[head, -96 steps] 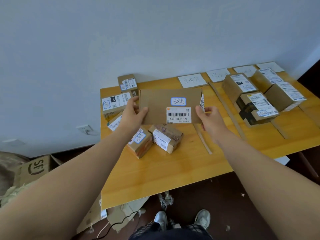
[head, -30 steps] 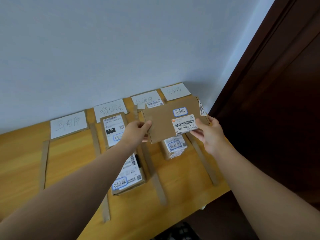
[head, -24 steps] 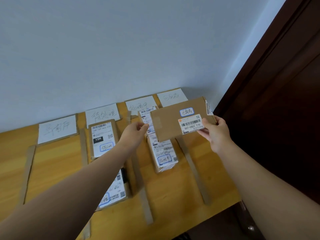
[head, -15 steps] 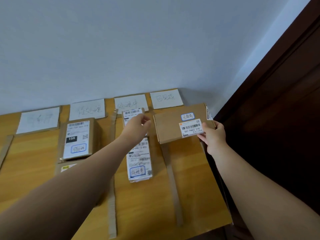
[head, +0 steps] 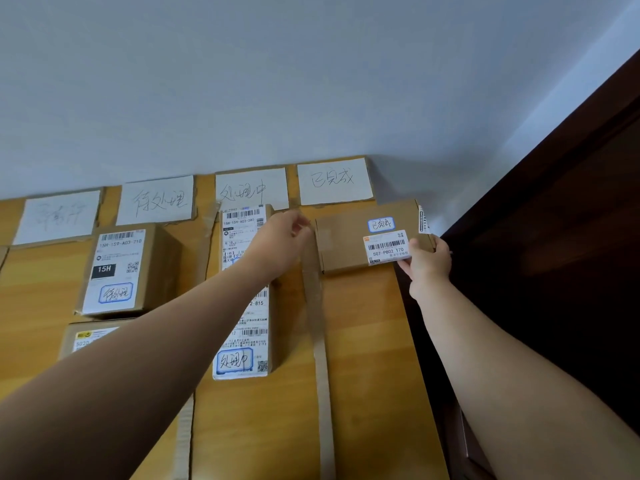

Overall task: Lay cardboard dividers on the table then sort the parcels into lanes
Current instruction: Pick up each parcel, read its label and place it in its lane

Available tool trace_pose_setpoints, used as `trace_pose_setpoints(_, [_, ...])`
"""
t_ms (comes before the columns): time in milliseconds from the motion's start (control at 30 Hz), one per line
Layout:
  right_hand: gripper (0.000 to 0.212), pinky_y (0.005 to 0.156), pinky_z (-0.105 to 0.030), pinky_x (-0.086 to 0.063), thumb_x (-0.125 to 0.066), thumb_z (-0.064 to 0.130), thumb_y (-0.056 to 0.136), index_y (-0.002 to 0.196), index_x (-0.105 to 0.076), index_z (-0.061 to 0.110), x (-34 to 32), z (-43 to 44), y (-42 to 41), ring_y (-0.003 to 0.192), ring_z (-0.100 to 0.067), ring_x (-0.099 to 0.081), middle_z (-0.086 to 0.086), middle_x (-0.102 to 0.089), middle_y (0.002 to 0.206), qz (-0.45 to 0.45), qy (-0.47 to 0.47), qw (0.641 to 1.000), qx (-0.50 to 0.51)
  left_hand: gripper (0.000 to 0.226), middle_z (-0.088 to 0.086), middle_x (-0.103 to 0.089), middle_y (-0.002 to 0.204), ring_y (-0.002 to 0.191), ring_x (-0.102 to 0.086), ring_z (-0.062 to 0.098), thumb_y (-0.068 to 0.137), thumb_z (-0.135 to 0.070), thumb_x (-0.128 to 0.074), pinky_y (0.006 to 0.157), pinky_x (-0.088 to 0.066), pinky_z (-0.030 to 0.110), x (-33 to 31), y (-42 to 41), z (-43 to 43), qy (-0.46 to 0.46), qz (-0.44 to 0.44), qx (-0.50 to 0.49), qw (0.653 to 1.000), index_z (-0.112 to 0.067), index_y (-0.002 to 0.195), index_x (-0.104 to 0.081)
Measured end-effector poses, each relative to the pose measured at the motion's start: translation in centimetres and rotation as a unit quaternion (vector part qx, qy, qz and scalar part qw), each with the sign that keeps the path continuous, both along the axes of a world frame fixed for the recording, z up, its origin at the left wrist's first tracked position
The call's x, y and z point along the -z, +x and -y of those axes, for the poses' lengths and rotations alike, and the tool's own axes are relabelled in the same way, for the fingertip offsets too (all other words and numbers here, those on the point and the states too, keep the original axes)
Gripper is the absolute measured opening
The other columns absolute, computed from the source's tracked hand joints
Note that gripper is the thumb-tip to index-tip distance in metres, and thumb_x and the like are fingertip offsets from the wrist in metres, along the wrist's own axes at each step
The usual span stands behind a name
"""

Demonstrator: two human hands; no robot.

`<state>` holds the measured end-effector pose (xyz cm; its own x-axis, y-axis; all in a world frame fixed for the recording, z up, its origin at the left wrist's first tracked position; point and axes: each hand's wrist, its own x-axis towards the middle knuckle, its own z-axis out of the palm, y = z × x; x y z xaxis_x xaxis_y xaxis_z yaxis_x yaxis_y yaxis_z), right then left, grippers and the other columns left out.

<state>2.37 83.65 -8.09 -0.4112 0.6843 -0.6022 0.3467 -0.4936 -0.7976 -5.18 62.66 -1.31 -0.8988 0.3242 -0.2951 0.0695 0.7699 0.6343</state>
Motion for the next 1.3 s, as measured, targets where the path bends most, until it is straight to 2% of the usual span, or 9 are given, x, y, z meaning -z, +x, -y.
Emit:
trace_pose_setpoints(200, [0.037,0.073,-0.030,-0.057,-0.053,0.008,0.096,0.132,-0.045,0.011,2.3,-0.2,-2.3,0.107,-0.027,-0.065,-0.018,-0.061,0.123,-0.005,-0.043,0.999,0.018,0.027,-0.001,-0.062,0.112,0.097,-0.055,0.012,0.097,-0.024,-0.049,0.083,-0.042,0.025,1.7,-1.1,-1.1,-0.007,0.001,-0.011,1.000,-0.014,0.120,-0.059])
trace_pose_setpoints(467, [0.034,0.064,-0.025,-0.059,-0.053,0.008,0.096,0.130,-0.047,0.002,3.1,-0.3,-3.3,0.108,-0.030,-0.065,-0.021,-0.062,0.122,-0.026,-0.048,0.998,0.006,0.028,0.000,-0.063,0.113,0.098,-0.056,0.013,0.097,-0.023,-0.049,0.084,-0.043,0.026,1.8,-1.7,-1.0,-0.006,0.003,-0.016,1.000,-0.013,0.121,-0.059])
trace_pose_setpoints(633, [0.035,0.082,-0.034,-0.056,-0.054,0.008,0.096,0.130,-0.046,0.005,3.3,0.4,-3.7,0.105,-0.027,-0.064,-0.015,-0.061,0.116,0.021,-0.014,0.999,-0.027,0.029,0.000,-0.062,0.114,0.096,-0.054,0.011,0.098,-0.022,-0.049,0.082,-0.041,0.024,1.5,-2.1,-0.9,0.001,0.003,-0.027,1.000,-0.012,0.124,-0.058])
trace_pose_setpoints(800, [0.035,0.088,-0.040,-0.055,-0.062,0.022,0.088,0.119,-0.059,0.008,4.3,0.3,-4.1,0.092,-0.026,-0.064,-0.012,-0.067,0.112,0.120,0.086,0.987,-0.065,0.029,0.001,-0.062,0.116,0.097,-0.053,0.012,0.098,-0.023,-0.049,0.083,-0.041,0.024,1.6,-2.5,-0.8,-0.004,0.001,-0.028,1.000,-0.012,0.123,-0.058])
trace_pose_setpoints(933, [0.045,0.088,-0.049,-0.055,-0.066,0.037,0.079,0.116,-0.061,0.013,4.3,0.4,-4.2,0.103,-0.034,-0.064,-0.012,-0.065,0.115,0.160,0.114,0.976,-0.093,0.029,0.002,-0.062,0.117,0.098,-0.054,0.012,0.097,-0.023,-0.049,0.083,-0.041,0.024,1.7,-2.6,-0.5,-0.005,0.002,-0.027,1.000,-0.012,0.122,-0.058])
trace_pose_setpoints(1067, [0.056,0.088,-0.044,-0.056,-0.068,0.039,0.079,0.125,-0.052,0.010,3.3,0.7,-4.0,0.105,-0.031,-0.062,-0.013,-0.058,0.124,0.160,0.119,0.975,-0.100,0.028,0.001,-0.063,0.115,0.096,-0.054,0.012,0.097,-0.023,-0.049,0.081,-0.039,0.023,1.3,-2.4,-0.4,-0.006,0.002,-0.026,1.000,-0.012,0.121,-0.059])
trace_pose_setpoints(1233, [0.064,0.097,-0.040,-0.048,-0.064,0.033,0.083,0.138,-0.041,0.011,0.9,0.6,-3.2,0.120,-0.033,-0.049,-0.014,-0.039,0.139,0.179,0.128,0.969,-0.112,0.027,0.002,-0.064,0.114,0.097,-0.055,0.013,0.097,-0.022,-0.050,0.081,-0.041,0.024,0.2,-1.9,0.0,0.003,0.000,-0.026,1.000,-0.012,0.120,-0.060])
trace_pose_setpoints(1300, [0.067,0.099,-0.043,-0.046,-0.062,0.039,0.079,0.138,-0.041,0.014,-0.5,0.8,-2.8,0.119,-0.035,-0.048,-0.014,-0.038,0.140,0.181,0.140,0.966,-0.123,0.028,0.002,-0.063,0.115,0.100,-0.056,0.014,0.097,-0.021,-0.049,0.082,-0.041,0.024,-0.7,-1.5,0.2,0.004,-0.008,-0.016,1.000,-0.011,0.121,-0.059])
